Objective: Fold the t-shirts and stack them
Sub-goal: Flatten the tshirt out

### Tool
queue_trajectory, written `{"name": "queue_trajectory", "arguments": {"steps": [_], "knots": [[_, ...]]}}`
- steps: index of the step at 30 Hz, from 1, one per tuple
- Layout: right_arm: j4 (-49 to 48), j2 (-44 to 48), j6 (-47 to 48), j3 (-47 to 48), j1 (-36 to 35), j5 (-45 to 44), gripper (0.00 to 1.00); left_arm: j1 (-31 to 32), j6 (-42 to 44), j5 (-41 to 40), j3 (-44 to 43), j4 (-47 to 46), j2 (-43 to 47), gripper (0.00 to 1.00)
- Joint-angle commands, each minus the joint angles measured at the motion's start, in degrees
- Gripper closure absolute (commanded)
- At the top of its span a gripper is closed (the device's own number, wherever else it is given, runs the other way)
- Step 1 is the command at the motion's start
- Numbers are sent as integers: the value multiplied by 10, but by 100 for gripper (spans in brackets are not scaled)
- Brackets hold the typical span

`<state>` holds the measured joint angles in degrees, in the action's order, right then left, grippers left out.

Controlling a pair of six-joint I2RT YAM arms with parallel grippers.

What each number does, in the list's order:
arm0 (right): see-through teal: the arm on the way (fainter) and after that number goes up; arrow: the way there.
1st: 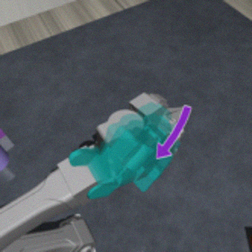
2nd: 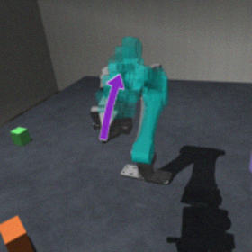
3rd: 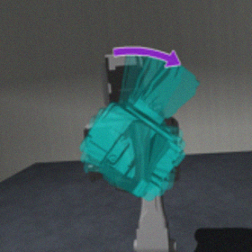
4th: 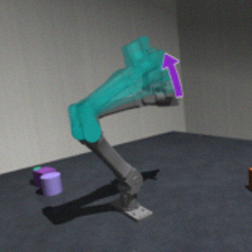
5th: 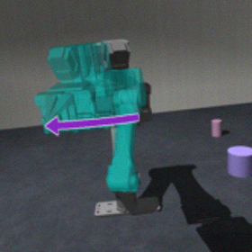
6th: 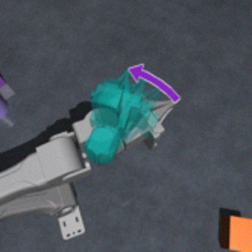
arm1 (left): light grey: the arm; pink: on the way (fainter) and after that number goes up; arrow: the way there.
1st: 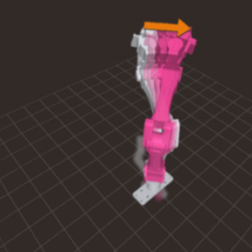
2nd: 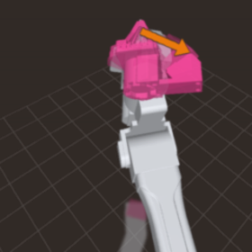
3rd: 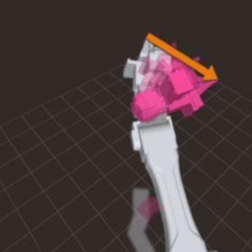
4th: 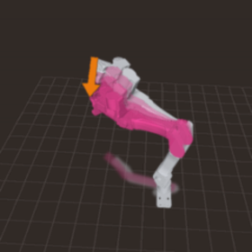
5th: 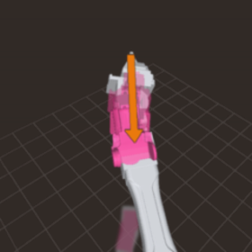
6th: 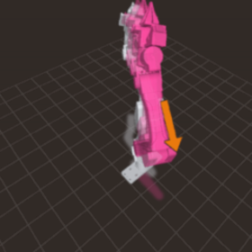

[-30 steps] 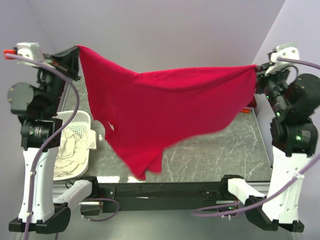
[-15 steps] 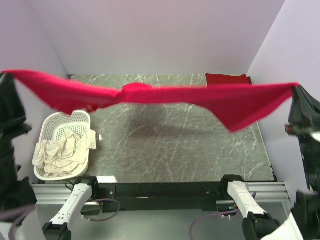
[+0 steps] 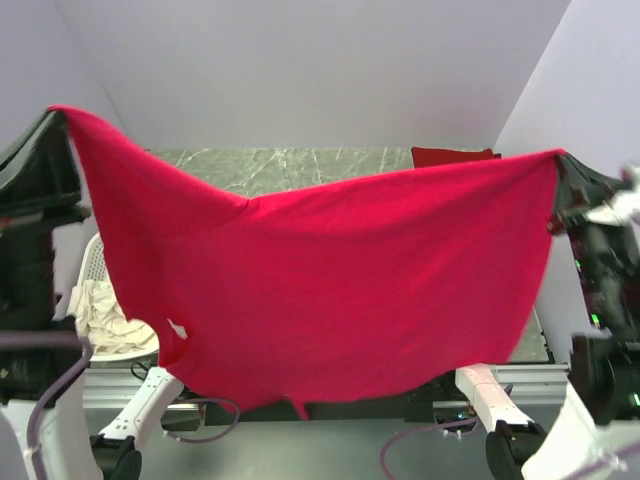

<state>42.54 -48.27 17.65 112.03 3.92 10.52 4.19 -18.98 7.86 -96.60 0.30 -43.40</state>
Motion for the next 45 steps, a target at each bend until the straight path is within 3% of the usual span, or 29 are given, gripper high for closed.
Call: {"name": "queue_trajectory", "arguments": {"steps": [1,10,14,17,23,29,45], "knots": [[-50,-35,4,-56,4,-15,100,1,15,-13,28,-18,-28,100],[-172,-75,5,-309,4,24,100,1,4,-34,255,-118,-86,100],[-242,-114,18,-417,4,42,100,1,-11,-36,374,-191,-161,100],[-305,-171,38,-483,4,55,100,1,-18,-35,410,-244,-242,100],[-368,-344,67,-473,2,48,100,-5,-40,0,321,-256,-460,100],[-360,-466,70,-400,1,22,100,-9,-45,10,218,-217,-582,100],[-331,-530,51,-304,-2,49,100,-56,-17,30,162,-174,-601,100]]}}
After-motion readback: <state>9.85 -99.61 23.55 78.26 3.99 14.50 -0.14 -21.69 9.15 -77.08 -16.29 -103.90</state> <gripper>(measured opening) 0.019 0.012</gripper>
